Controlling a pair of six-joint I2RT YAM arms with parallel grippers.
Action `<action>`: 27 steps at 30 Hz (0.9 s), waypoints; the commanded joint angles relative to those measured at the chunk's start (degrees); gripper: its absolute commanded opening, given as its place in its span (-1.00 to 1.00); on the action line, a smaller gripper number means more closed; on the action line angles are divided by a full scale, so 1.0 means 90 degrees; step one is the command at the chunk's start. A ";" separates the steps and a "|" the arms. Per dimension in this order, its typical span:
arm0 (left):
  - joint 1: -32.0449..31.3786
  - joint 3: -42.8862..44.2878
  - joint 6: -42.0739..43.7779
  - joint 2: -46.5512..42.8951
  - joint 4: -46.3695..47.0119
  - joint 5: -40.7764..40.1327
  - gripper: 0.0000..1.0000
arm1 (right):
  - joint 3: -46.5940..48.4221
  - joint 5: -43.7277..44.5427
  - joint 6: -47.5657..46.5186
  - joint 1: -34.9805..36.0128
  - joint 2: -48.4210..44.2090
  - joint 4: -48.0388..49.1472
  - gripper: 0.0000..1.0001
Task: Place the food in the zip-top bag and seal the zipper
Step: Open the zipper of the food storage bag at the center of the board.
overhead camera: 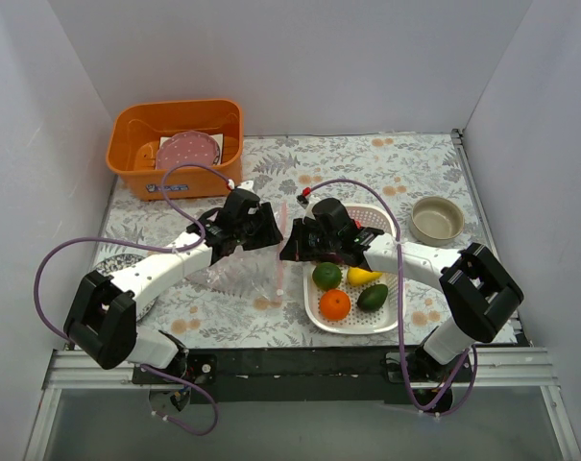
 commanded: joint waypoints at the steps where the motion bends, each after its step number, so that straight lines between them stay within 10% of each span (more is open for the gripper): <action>1: -0.0074 0.0080 0.0092 -0.0179 0.0216 0.0066 -0.04 | 0.0320 0.0064 -0.0123 0.0053 -0.0185 0.0056 -0.97; 27: -0.0132 0.0343 0.0151 -0.0169 -0.0438 -0.0520 -0.89 | 0.0242 0.0249 -0.0015 0.0053 -0.0185 0.0027 -0.97</action>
